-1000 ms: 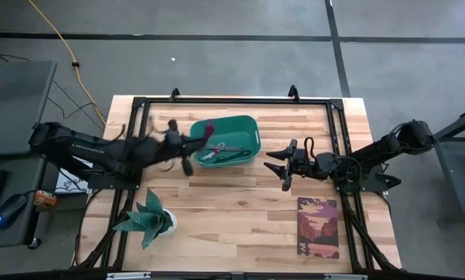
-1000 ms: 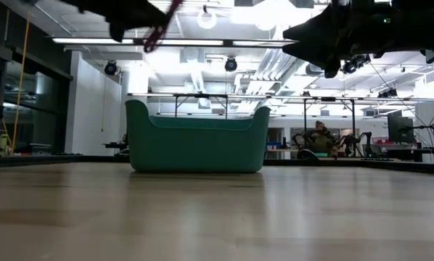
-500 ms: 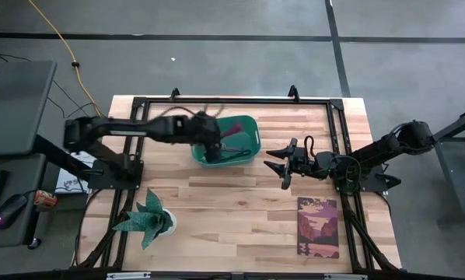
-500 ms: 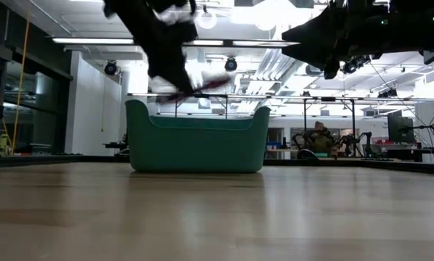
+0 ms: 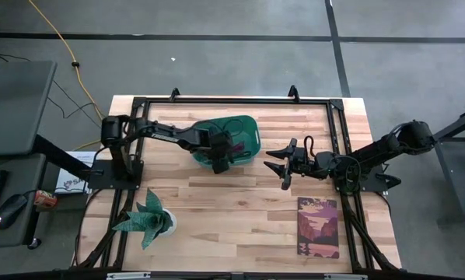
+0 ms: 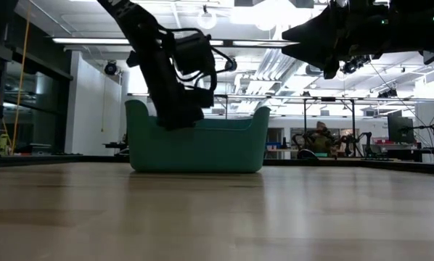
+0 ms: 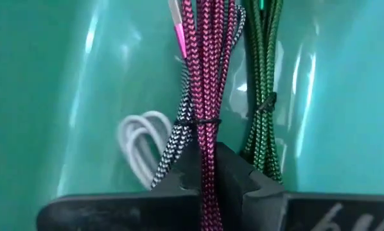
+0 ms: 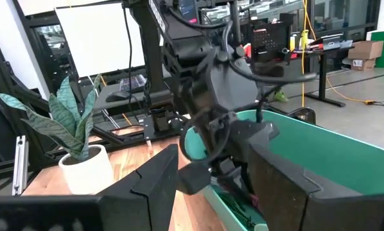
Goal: Pick and place USB-C Cables
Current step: Put the red charger cable into the green bin, then return to Home Position
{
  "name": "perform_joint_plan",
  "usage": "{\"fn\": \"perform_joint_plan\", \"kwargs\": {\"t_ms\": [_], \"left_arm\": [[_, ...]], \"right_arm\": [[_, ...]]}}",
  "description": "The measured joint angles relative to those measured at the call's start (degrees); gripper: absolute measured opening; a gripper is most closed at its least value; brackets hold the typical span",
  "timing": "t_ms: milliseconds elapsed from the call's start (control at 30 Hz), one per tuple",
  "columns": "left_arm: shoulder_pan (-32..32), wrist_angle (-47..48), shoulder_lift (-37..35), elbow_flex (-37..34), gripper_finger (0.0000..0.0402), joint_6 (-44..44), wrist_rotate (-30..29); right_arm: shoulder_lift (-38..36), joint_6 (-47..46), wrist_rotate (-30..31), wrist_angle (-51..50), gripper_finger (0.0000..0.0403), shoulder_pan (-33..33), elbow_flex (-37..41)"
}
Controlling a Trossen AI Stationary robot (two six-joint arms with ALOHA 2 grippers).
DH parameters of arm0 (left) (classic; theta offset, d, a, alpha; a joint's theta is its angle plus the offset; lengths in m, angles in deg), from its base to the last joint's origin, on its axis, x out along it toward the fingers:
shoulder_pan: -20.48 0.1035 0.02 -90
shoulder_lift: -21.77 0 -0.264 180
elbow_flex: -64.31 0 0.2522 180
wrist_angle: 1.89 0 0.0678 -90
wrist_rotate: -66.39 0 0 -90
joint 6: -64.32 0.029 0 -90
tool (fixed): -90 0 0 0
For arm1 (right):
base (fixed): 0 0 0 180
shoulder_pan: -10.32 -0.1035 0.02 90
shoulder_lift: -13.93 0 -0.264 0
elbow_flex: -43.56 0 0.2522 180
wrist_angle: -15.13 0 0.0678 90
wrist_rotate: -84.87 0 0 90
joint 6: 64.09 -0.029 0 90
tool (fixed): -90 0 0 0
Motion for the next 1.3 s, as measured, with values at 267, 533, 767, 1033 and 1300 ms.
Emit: {"fn": "perform_joint_plan", "kwargs": {"t_ms": [267, 533, 767, 1033, 1300], "left_arm": [[0.08, 0.13, 0.80, -0.01, 0.0003, 1.03, 0.64], [0.09, 0.31, 0.80, -0.08, 0.0049, 2.14, 0.65], [0.09, 3.60, 0.82, 2.74, 0.0124, 2.14, 0.67], [0.23, 11.98, 0.28, 11.77, 0.0176, 2.56, 1.46], [0.16, 8.08, -9.46, 12.55, 0.0171, 2.54, 1.44]], "right_arm": [[0.00, 0.00, -0.10, 0.00, 0.0179, 0.00, 0.00], [0.00, 0.00, -0.07, 0.00, 0.0179, 0.00, 0.00], [0.00, 0.00, -0.07, -0.01, 0.0179, 0.00, 0.00], [0.02, 0.00, -0.05, -0.02, 0.0179, 0.00, 0.00], [0.02, 0.08, -0.49, -0.44, 0.0179, 0.00, 0.00]]}}
